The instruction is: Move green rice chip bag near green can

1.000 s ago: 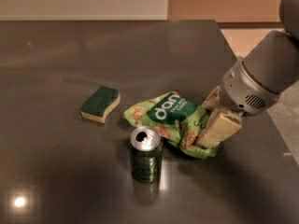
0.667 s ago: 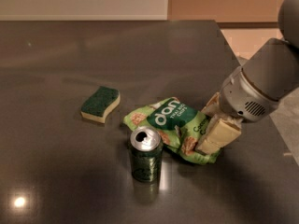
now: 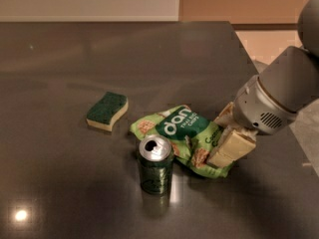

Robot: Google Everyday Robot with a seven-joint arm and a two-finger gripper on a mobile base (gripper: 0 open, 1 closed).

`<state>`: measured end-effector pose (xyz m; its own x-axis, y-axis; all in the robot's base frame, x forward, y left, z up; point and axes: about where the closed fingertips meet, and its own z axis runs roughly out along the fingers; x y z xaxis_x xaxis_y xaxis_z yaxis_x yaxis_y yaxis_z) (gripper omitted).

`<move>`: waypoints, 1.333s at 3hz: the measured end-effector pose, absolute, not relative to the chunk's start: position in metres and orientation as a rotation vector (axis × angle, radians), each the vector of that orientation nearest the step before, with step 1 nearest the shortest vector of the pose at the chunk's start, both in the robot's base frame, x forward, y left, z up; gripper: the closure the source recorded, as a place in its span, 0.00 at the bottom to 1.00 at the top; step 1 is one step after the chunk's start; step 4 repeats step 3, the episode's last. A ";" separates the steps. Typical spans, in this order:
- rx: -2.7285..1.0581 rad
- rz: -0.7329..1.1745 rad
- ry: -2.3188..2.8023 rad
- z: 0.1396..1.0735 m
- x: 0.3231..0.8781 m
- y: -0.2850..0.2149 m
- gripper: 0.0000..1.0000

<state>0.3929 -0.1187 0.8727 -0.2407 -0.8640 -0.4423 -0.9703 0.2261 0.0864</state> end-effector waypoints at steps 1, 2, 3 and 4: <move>-1.714 0.497 2.202 0.873 0.392 -0.118 0.12; -1.715 0.494 2.201 0.874 0.392 -0.117 0.00; -1.715 0.493 2.201 0.874 0.392 -0.117 0.00; -1.715 0.493 2.201 0.874 0.392 -0.117 0.00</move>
Offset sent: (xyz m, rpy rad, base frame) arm -0.0005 0.0006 0.0006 -0.0011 -0.0023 0.0004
